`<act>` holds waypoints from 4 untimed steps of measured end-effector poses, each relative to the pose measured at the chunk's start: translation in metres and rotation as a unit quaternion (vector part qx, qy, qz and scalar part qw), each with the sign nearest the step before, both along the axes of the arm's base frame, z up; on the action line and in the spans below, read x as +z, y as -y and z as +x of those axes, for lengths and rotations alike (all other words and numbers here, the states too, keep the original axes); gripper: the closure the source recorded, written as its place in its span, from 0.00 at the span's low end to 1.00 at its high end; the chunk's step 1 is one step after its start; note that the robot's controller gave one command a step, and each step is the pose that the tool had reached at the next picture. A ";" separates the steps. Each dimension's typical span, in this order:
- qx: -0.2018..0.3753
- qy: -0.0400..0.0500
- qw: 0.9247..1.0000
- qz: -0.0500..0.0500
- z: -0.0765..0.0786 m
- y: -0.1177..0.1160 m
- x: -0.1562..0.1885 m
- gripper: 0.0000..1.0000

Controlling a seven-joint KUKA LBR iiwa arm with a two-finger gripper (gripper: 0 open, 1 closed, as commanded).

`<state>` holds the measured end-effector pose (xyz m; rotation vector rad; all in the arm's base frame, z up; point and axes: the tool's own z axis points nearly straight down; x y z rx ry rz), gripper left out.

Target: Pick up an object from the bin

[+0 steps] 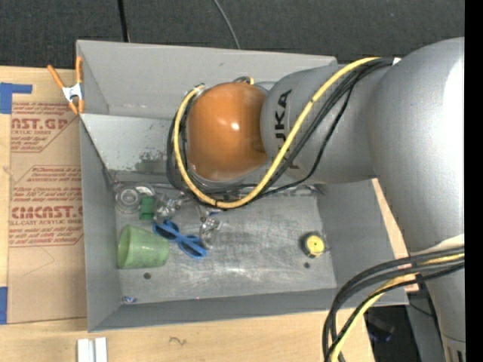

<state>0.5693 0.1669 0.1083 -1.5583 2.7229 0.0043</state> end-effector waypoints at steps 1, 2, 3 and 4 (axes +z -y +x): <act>0.165 0.000 0.986 -0.001 0.010 -0.060 -0.019 0.00; 0.266 0.008 0.964 0.001 -0.007 -0.056 -0.032 0.00; 0.300 0.004 0.954 -0.003 -0.022 0.041 0.113 0.00; 0.513 0.003 0.859 -0.002 0.013 0.047 0.179 0.00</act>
Offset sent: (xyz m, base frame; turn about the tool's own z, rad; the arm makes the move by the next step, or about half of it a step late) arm 0.0105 0.0579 -0.0187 -0.3319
